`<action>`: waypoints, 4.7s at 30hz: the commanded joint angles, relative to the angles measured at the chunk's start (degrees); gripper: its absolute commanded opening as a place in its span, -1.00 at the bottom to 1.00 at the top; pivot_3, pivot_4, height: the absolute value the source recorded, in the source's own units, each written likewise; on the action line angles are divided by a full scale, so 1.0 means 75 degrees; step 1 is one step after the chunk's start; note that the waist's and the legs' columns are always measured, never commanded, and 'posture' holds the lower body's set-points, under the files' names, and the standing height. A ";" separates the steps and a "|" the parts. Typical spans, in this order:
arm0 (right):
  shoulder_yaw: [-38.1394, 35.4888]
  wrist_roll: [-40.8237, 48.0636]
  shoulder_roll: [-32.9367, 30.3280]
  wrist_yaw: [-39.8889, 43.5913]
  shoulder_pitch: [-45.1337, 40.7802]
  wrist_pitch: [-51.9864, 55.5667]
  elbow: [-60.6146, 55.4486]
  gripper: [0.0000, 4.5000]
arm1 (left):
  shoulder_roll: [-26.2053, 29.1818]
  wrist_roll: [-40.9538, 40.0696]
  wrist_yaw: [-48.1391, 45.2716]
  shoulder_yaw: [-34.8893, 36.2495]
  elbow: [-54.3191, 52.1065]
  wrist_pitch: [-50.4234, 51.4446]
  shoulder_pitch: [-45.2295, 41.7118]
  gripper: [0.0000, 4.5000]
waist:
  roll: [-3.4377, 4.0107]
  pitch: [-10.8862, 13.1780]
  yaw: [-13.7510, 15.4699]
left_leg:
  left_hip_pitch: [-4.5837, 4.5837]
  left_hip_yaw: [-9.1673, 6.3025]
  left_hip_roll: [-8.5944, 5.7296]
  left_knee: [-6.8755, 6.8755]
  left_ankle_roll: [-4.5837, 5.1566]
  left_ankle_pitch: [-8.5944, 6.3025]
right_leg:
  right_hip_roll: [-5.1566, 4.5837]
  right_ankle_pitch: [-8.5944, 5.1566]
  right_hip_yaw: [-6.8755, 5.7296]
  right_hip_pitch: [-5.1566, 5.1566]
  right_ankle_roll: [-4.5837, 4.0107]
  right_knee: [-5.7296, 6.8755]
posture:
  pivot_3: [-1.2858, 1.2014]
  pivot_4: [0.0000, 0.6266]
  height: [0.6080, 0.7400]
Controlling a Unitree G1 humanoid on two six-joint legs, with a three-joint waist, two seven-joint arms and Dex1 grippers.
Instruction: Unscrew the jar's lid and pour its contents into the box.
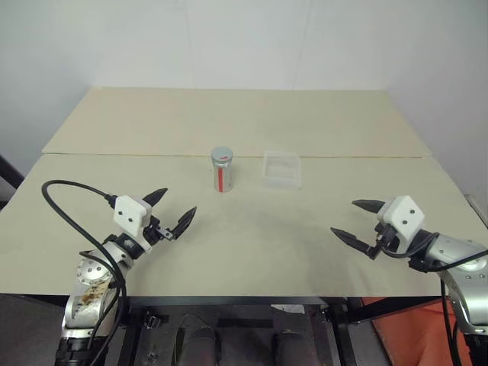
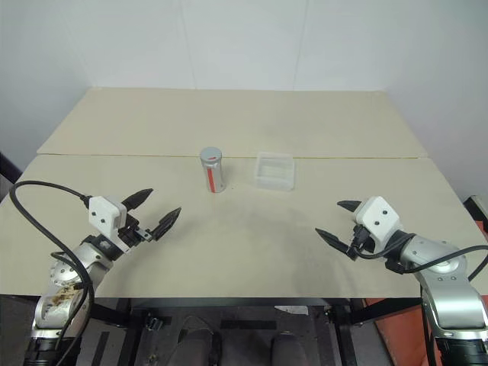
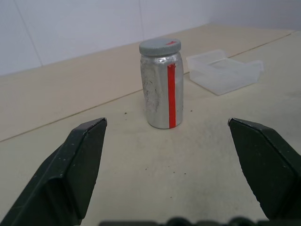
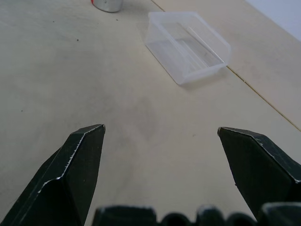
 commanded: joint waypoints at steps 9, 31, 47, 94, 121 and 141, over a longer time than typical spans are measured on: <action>-0.0116 0.0182 -0.0019 0.0070 0.0102 0.0041 -0.0347 0.99 | -0.0012 -0.0040 0.0170 0.0072 -0.0463 -0.0034 0.0130 1.00 | 0.0000 0.0000 0.0000 | 0.0001 0.0000 0.0001 0.0000 0.0000 0.0000 | 0.0000 0.0000 0.0000 0.0001 0.0000 0.0000 | 0.03 -0.52 1.00; 0.0743 -0.0391 0.1219 -0.1778 -0.0434 0.0872 -0.1059 0.99 | -0.1860 0.1396 0.1850 -0.0980 0.2201 -0.0755 -0.2212 1.00 | -0.0002 0.0000 0.0106 | -0.0026 0.0005 -0.0013 0.0000 -0.0001 0.0001 | -0.0001 0.0003 0.0008 -0.0034 0.0005 0.0008 | 0.03 -0.52 1.00; 0.0777 -0.0676 0.1354 -0.2370 -0.0337 0.1055 -0.1044 0.99 | -0.2344 0.1998 0.2296 -0.1233 0.5350 -0.2176 -0.3999 1.00 | -0.0003 0.0001 0.0138 | -0.0063 0.0052 -0.0030 0.0000 -0.0007 0.0006 | -0.0005 0.0005 0.0009 -0.0077 0.0009 0.0017 | 0.03 -0.52 1.00; 0.1287 -0.0432 0.2776 -0.2972 -0.1005 0.1724 -0.1595 1.00 | -0.2956 0.1230 0.1452 -0.1317 0.5171 -0.2817 -0.4196 -0.13 | -0.0006 0.0002 0.0061 | -0.0091 0.0048 -0.0037 0.0004 -0.0017 0.0014 | -0.0006 0.0010 0.0009 -0.0106 0.0019 0.0026 | 0.03 -0.52 1.00; 0.2583 0.0428 0.3702 -0.3099 -0.2375 0.2600 -0.2329 1.00 | -0.2107 0.1015 -0.0572 -0.2752 0.1919 -0.1011 -0.2774 -0.13 | -0.0002 -0.0001 -0.0035 | -0.0081 -0.0015 -0.0034 0.0034 -0.0017 0.0023 | -0.0004 0.0009 0.0010 -0.0109 0.0019 0.0086 | 0.03 -0.52 1.00; 0.2485 0.0172 0.3830 -0.3292 -0.2415 0.2373 -0.2098 1.00 | -0.2345 0.1061 -0.0494 -0.2769 0.2054 -0.0953 -0.2725 -0.13 | -0.0002 -0.0001 -0.0034 | -0.0082 -0.0018 -0.0034 0.0044 -0.0016 0.0023 | -0.0004 0.0009 0.0010 -0.0109 0.0019 0.0093 | 0.03 -0.52 1.00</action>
